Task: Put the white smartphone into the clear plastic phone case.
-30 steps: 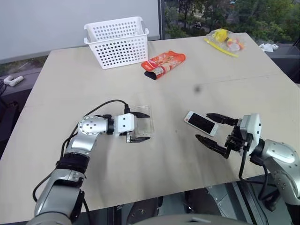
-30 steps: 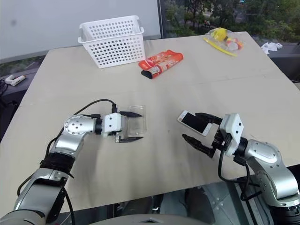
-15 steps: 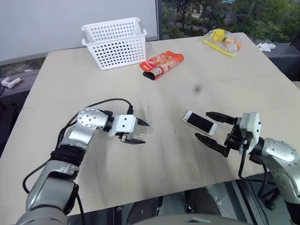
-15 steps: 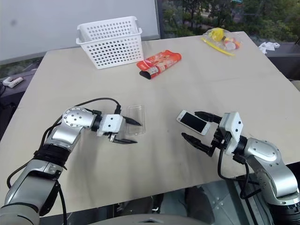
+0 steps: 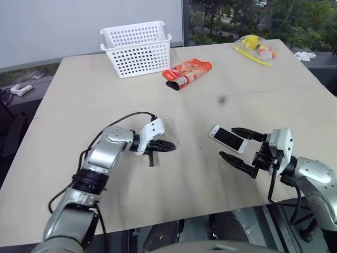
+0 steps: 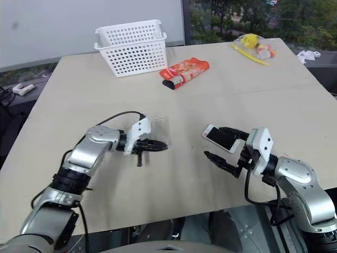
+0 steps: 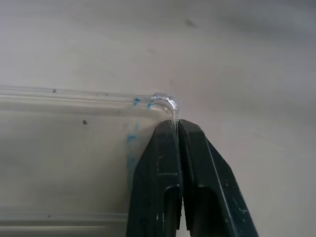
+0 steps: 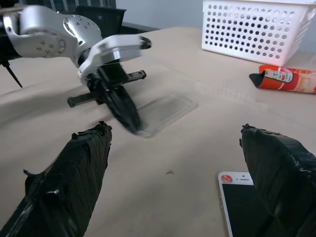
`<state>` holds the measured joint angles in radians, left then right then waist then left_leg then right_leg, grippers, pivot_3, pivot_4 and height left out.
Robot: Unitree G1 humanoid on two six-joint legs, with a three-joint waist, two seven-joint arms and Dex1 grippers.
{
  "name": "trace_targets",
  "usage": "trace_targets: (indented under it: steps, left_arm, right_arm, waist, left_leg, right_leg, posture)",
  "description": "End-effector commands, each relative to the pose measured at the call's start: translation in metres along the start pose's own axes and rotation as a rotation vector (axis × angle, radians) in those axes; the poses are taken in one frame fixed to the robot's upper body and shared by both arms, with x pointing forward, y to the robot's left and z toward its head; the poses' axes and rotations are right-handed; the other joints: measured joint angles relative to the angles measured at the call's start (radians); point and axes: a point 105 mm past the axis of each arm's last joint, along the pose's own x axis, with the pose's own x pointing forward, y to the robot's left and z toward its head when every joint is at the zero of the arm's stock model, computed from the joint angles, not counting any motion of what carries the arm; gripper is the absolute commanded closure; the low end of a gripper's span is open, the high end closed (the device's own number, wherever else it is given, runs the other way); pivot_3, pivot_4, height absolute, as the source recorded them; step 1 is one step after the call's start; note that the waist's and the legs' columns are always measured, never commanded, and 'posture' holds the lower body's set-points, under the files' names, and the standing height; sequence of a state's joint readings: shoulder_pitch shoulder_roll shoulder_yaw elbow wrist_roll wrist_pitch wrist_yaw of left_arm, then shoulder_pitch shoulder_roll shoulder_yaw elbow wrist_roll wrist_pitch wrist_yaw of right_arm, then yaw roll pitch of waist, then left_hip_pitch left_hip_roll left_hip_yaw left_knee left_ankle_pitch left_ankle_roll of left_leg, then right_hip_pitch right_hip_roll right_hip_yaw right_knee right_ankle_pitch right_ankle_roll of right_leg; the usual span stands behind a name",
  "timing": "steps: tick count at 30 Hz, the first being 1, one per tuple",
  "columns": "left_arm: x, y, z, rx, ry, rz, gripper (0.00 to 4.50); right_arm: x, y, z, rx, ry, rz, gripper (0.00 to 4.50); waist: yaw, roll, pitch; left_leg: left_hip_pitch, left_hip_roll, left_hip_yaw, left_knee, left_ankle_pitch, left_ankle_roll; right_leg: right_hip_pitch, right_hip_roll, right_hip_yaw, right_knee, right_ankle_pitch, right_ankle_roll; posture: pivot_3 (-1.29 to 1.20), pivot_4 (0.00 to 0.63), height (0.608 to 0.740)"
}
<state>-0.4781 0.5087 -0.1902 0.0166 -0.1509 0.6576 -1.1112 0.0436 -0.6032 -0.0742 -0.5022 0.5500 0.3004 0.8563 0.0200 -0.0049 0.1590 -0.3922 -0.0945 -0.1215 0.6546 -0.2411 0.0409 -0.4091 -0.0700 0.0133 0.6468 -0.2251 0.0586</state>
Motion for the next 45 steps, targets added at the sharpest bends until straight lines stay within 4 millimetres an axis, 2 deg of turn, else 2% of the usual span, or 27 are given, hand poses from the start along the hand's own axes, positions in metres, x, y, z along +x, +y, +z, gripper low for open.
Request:
trace_targets:
  steps: [1,4,8,10,13,16,19,21,22,24,25,26,29,31,35,37,42,45]
  left_arm:
    - [0.014,-0.009,0.028,-0.218,-0.066,0.128,4.43]
    - [0.022,-0.006,0.037,-0.353,-0.057,0.275,4.43]
    - [0.033,0.001,0.056,-0.643,-0.099,0.424,4.43]
    - [0.035,0.005,0.057,-0.771,-0.087,0.491,4.43]
    - [0.037,0.007,0.058,-0.844,-0.055,0.592,4.43]
    - [0.037,0.01,0.06,-0.88,-0.068,0.666,3.71]
    - [0.034,0.016,0.062,-0.877,-0.089,0.716,2.6]
    - [0.031,0.024,0.065,-0.801,-0.065,0.783,1.61]
    - [0.031,0.027,0.077,-0.763,-0.124,0.763,1.27]
    - [0.027,0.025,0.111,-0.635,-0.296,0.635,0.41]
    - [0.022,0.022,0.129,-0.553,-0.379,0.557,0.15]
    - [0.017,0.019,0.141,-0.481,-0.434,0.491,0.15]
    - [-0.005,0.01,0.158,-0.248,-0.519,0.313,0.15]
    - [-0.018,0.007,0.152,-0.095,-0.477,0.211,0.15]
    - [-0.039,0.013,0.111,0.223,-0.226,0.12,0.15]
    - [-0.049,0.018,0.093,0.29,-0.14,0.069,0.15]
    - [-0.061,0.053,0.038,0.47,0.083,0.028,0.15]
    - [-0.059,0.064,0.02,0.49,0.151,-0.025,0.15]
  right_arm:
    - [-0.002,0.002,0.006,-0.042,-0.005,0.023,0.0]
    - [-0.001,0.004,0.005,-0.043,0.004,0.052,0.0]
    - [0.001,0.003,0.005,-0.046,0.01,0.076,0.0]
    - [0.001,0.002,0.005,-0.05,0.011,0.082,0.0]
    - [0.002,0.001,0.006,-0.055,0.014,0.087,0.0]
    - [0.001,0.0,0.006,-0.056,0.017,0.088,0.0]
    - [0.001,0.0,0.006,-0.057,0.018,0.089,0.0]
    - [0.002,0.0,0.005,-0.057,0.017,0.089,0.0]
    - [0.003,0.0,0.005,-0.057,0.016,0.089,0.0]
    - [0.004,0.0,0.005,-0.058,0.014,0.091,0.0]
    - [0.004,0.0,0.005,-0.059,0.013,0.09,0.0]
    - [0.004,0.0,0.005,-0.059,0.013,0.09,0.0]
    - [0.004,0.001,0.004,-0.06,0.014,0.088,0.0]
    - [0.004,0.0,0.004,-0.061,0.015,0.087,0.0]
    - [0.006,0.0,0.003,-0.061,0.012,0.086,0.0]
    - [0.007,0.0,0.003,-0.061,0.01,0.086,0.0]
    - [0.009,-0.001,0.002,-0.065,0.005,0.093,0.0]
    - [0.01,-0.003,0.003,-0.07,0.004,0.096,0.0]
  waist:
    - [-0.003,-0.002,0.001]
    - [-0.01,-0.004,0.002]
    - [-0.008,-0.004,0.003]
    - [-0.008,-0.006,0.003]
    - [-0.019,-0.007,0.004]
    - [-0.015,-0.009,0.003]
    - [-0.015,-0.009,0.003]
    - [-0.01,-0.009,0.002]
    - [-0.006,-0.009,0.002]
    - [-0.005,-0.01,0.003]
    - [-0.004,-0.01,0.003]
    - [-0.002,-0.01,0.003]
    - [-0.009,-0.01,0.003]
    - [-0.025,-0.009,0.003]
    - [-0.04,-0.008,0.003]
    - [-0.031,-0.008,0.004]
    - [-0.006,-0.008,0.004]
    - [0.001,-0.008,0.004]
  left_leg:
    - [-0.001,0.0,0.0,0.0,0.0,0.0]
    - [-0.003,0.0,0.0,0.001,0.0,0.0]
    - [-0.002,0.001,0.001,0.001,0.0,-0.001]
    - [-0.002,0.001,0.001,0.001,0.0,-0.001]
    - [0.0,0.002,0.004,-0.001,0.003,-0.006]
    - [0.0,0.002,0.003,-0.001,0.003,-0.006]
    - [0.001,0.002,0.005,-0.001,0.003,-0.007]
    - [0.001,0.002,0.005,-0.001,0.002,-0.007]
    - [0.001,0.002,0.005,-0.001,0.002,-0.007]
    - [0.001,0.002,0.005,-0.001,0.003,-0.007]
    - [0.0,0.002,0.005,0.0,0.003,-0.007]
    - [-0.001,0.002,0.005,0.0,0.003,-0.007]
    - [-0.004,0.001,0.005,0.001,0.003,-0.007]
    - [-0.002,0.002,0.008,-0.001,0.003,-0.007]
    - [0.001,0.004,0.009,-0.006,0.003,-0.008]
    - [0.001,0.004,0.009,-0.007,0.003,-0.008]
    - [-0.003,0.002,0.007,-0.004,0.003,-0.007]
    - [-0.005,0.002,0.006,-0.003,0.002,-0.005]
  right_leg:
    - [-0.001,0.0,0.0,0.0,0.0,0.0]
    - [-0.003,0.0,0.0,0.0,0.001,0.001]
    - [-0.004,0.001,-0.001,0.002,0.001,0.001]
    - [-0.004,0.001,-0.002,0.002,0.0,0.001]
    - [-0.004,0.001,0.0,0.002,0.0,0.001]
    - [-0.004,0.001,-0.001,0.002,0.001,0.001]
    - [-0.004,0.0,0.001,0.002,0.001,0.001]
    - [-0.003,0.001,0.001,0.002,0.001,0.001]
    - [-0.003,0.001,0.001,0.002,0.001,0.001]
    - [-0.003,0.001,0.001,0.002,0.001,0.002]
    - [-0.003,0.001,0.001,0.002,0.001,0.002]
    - [-0.004,0.0,0.0,0.002,0.001,0.002]
    - [-0.005,0.0,0.0,0.001,0.001,0.001]
    - [-0.007,0.0,0.003,0.001,0.001,0.001]
    - [-0.009,0.003,0.006,0.002,0.001,0.0]
    - [-0.009,0.003,0.006,0.002,0.001,0.0]
    - [-0.008,0.0,0.005,-0.002,0.002,-0.001]
    - [-0.008,-0.001,0.005,-0.002,0.002,-0.001]
  posture:
    - [0.0,0.15,0.74]
    - [0.0,0.15,0.74]
    - [0.0,0.15,0.74]
    - [0.0,0.15,0.74]
    - [0.0,0.15,0.74]
    - [0.0,0.15,0.74]
    - [0.0,0.15,0.74]
    - [0.0,0.15,0.74]
    - [0.0,0.15,0.74]
    - [0.0,0.15,0.74]
    - [0.0,0.15,0.74]
    - [0.0,0.15,0.74]
    - [0.0,0.15,0.74]
    - [0.0,0.15,0.74]
    - [0.0,0.15,0.74]
    - [0.0,0.15,0.74]
    - [0.0,0.15,0.74]
    - [0.0,0.15,0.74]
